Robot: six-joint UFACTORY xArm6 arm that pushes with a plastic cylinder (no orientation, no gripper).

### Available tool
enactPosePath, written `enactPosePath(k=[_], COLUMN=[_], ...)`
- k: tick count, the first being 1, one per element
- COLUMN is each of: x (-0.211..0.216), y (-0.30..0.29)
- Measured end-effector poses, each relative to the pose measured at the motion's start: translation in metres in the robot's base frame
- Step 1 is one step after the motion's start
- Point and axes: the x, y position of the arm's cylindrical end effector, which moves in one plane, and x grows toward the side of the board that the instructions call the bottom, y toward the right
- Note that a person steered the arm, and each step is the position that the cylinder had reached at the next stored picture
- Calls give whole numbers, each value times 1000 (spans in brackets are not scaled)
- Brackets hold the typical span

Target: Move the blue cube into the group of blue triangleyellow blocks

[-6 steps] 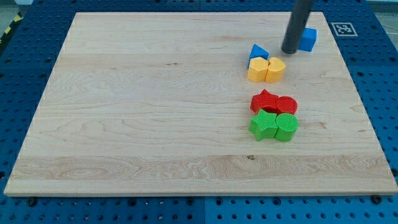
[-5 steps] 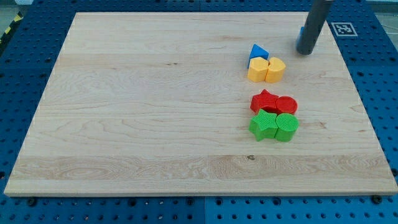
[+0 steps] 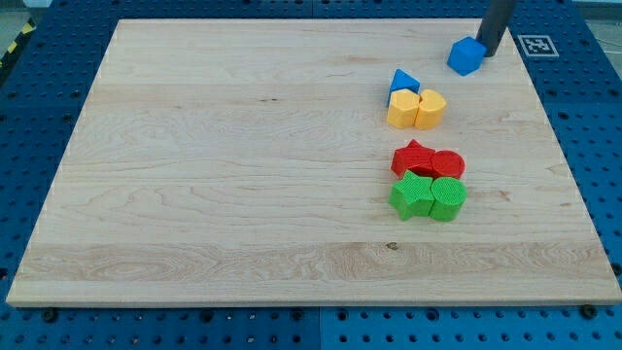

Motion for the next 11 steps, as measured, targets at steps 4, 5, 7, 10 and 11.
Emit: enactPosePath(k=[4, 5, 7, 10, 11], x=[-13, 5, 32, 50, 62], y=[-18, -33, -40, -32, -33])
